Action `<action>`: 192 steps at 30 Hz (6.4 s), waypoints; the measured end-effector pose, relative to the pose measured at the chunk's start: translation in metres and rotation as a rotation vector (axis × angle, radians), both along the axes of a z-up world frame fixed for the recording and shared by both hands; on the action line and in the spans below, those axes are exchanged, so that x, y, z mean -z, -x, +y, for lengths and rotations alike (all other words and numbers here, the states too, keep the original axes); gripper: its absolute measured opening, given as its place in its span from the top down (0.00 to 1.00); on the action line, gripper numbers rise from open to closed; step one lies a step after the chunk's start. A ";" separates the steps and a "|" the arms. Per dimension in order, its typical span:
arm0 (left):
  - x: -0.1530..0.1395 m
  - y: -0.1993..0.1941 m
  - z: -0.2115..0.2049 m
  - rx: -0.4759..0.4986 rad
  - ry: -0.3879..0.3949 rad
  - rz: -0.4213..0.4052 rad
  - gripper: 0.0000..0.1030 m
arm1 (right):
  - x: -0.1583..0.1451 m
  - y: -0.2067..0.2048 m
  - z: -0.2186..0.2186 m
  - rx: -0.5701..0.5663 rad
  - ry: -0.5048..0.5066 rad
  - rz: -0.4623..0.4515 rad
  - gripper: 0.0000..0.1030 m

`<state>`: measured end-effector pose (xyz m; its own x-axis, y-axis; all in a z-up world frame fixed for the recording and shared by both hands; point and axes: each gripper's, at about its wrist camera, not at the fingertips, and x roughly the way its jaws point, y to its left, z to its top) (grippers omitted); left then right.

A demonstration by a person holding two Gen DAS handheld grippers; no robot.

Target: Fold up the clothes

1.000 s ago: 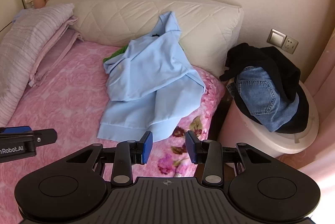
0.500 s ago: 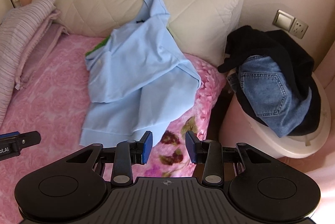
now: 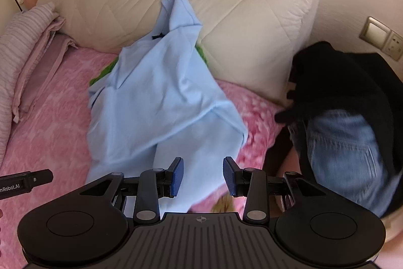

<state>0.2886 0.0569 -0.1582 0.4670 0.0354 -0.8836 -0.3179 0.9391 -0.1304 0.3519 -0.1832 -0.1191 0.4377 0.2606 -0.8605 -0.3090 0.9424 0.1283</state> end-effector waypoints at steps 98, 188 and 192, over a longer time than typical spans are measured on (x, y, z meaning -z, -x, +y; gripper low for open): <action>-0.119 0.651 -0.123 -1.061 -0.272 0.070 0.60 | -0.053 0.493 0.114 -1.313 -0.070 0.093 0.57; 0.106 0.836 0.083 -0.888 0.021 0.109 0.59 | 0.206 0.714 0.166 -1.607 0.107 -0.212 0.57; 0.124 0.837 0.081 -0.904 0.036 0.120 0.59 | 0.235 0.736 0.147 -1.843 0.171 -0.538 0.57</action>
